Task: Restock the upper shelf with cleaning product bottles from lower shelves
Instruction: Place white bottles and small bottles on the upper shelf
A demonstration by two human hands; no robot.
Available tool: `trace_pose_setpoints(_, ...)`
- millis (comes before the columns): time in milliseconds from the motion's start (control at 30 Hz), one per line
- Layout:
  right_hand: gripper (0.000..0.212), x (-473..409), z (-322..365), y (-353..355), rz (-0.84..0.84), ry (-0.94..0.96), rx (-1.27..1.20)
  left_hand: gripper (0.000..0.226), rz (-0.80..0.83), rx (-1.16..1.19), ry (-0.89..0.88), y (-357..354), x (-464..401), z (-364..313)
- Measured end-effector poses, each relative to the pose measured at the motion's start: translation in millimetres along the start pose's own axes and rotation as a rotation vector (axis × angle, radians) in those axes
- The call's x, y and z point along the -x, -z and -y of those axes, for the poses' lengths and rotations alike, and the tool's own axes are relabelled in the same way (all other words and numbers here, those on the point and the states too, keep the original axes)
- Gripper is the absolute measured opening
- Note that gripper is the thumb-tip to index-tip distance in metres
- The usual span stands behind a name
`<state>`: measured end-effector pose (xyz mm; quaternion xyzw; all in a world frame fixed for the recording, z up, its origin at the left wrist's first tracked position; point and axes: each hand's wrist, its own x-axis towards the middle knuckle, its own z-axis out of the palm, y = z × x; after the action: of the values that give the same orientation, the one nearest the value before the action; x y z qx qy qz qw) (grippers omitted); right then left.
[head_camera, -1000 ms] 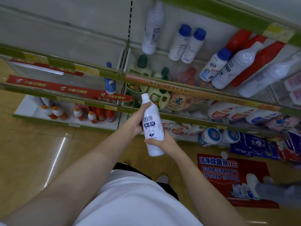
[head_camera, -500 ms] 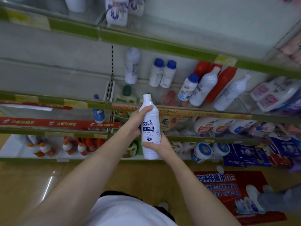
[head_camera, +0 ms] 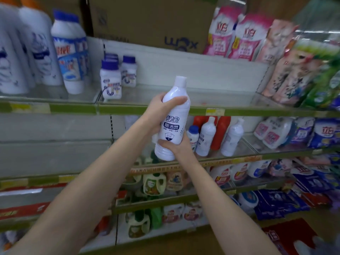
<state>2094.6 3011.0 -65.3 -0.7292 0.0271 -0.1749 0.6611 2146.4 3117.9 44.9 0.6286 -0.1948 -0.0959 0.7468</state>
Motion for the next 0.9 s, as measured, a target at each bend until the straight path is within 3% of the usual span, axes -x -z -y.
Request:
trace_pose_setpoints(200, 0.085, -41, 59, -4, 0.004, 0.041, 0.003, 0.028, -0.002, -0.046, -0.186, -2, -18, -60)
trace_pose_setpoints(400, 0.072, -81, 101, -3, 0.027, 0.038, -0.056, 0.044, -0.084, -0.258, -0.392, 5, -48, -86)
trace_pose_setpoints(567, 0.073, -113, 112, -13, -0.026, 0.022, -0.071, 0.051, -0.192, -0.232, -0.330, 21, -88, -91)
trace_pose_setpoints(900, 0.068, -183, 83, -26, -0.046, 0.000, 0.009, 0.052, -0.224, -0.432, -0.295, 40, -163, -72)
